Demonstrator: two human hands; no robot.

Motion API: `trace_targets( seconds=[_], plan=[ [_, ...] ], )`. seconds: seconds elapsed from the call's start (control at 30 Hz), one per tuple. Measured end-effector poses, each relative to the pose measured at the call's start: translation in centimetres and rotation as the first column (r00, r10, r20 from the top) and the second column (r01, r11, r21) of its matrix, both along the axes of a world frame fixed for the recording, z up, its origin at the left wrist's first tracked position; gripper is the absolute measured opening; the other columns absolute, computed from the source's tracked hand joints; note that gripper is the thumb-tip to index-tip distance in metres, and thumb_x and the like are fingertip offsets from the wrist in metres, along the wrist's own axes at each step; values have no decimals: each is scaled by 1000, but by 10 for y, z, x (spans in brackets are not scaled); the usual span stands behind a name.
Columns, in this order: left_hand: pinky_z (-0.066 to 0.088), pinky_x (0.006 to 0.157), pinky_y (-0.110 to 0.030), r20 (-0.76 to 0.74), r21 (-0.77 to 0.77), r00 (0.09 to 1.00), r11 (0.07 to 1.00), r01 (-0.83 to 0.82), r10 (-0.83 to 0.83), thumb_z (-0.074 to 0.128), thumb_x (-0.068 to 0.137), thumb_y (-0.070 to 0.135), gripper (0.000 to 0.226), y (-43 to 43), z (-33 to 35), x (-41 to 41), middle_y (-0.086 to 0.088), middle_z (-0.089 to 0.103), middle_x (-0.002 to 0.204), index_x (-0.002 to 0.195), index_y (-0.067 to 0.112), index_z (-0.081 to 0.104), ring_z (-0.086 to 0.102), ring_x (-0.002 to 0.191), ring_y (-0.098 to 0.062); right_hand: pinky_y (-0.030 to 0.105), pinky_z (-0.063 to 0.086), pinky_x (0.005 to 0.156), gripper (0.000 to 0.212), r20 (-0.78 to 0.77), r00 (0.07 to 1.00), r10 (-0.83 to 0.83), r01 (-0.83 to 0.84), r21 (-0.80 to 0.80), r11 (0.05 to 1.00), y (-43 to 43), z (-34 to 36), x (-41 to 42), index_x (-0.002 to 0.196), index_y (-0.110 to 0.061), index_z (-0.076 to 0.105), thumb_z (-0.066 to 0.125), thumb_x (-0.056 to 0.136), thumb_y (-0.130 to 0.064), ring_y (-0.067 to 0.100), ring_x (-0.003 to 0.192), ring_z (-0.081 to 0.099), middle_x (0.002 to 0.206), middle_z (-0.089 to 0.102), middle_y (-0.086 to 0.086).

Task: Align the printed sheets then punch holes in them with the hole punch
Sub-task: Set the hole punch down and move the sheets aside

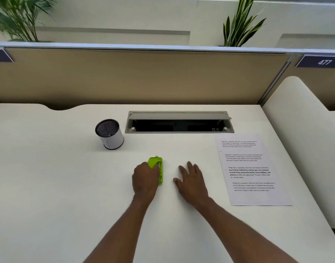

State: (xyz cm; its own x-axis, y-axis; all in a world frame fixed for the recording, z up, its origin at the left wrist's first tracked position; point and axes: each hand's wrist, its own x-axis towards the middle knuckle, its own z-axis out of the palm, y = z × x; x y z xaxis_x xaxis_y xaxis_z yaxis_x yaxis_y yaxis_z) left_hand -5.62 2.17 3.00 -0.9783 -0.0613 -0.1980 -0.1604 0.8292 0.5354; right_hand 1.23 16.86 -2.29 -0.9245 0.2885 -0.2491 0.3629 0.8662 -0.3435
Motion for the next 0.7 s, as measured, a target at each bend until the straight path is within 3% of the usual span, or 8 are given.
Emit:
trace_targets(
  seconds=[0.4,0.7],
  plan=[
    [49,77,-43,-9,-51,978,977,-209,209,59,87,31,34,-117,5,-30,-27,68,95,88,-2,65,62,91,-45,40,10,124,55,8,1000,14,-14,-1,1000,1,7,-1,150,-18,35,38,100,-43,32,151,12,163,18,15],
    [50,75,-42,27,-64,972,971,-232,234,61,85,30,30,-145,-9,-33,-25,68,93,86,0,64,63,88,-44,39,12,124,53,20,1000,24,-24,19,1000,2,9,-3,149,-17,36,37,102,-40,29,151,16,161,23,15]
  ],
)
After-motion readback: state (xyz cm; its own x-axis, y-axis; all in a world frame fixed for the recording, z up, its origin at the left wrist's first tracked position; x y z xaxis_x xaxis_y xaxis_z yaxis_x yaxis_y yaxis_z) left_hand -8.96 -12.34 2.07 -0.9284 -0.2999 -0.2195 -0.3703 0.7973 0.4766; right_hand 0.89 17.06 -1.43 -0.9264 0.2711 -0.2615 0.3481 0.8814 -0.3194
